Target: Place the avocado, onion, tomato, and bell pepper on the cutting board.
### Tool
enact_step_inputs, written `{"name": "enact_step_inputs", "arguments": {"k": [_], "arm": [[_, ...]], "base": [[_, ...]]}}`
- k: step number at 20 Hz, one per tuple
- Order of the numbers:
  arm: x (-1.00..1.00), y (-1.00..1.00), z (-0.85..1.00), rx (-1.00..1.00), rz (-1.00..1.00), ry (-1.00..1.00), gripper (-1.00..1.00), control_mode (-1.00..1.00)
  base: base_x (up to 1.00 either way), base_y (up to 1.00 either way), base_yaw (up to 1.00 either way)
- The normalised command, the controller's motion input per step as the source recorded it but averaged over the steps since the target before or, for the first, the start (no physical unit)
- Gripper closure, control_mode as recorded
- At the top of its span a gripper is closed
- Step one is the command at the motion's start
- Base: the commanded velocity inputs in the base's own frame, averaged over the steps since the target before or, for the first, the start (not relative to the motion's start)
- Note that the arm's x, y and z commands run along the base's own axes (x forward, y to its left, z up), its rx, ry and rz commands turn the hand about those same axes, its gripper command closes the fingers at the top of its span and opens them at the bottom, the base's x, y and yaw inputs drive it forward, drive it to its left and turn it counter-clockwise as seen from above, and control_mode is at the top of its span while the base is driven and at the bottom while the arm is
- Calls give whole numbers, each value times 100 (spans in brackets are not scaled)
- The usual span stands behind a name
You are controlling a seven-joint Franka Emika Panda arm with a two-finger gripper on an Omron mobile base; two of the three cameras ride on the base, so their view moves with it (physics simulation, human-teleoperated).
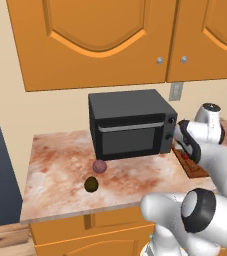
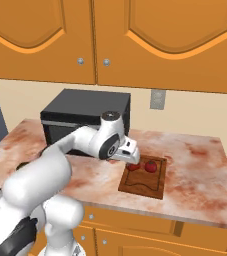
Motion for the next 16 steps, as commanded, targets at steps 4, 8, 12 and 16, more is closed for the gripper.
{"name": "enact_step_inputs", "arguments": {"k": [4,8,12,16], "arm": [[0,100,0,-11,0,0,-100,-100],[0,99,0,-11,-2,0,-100,-100],[1,95,0,-9,-3,0,-100,-100],[14,93,0,-8,-2,0,-100,-100]], "base": [[0,0,0],[0,0,0],[0,0,0],[0,0,0]]}}
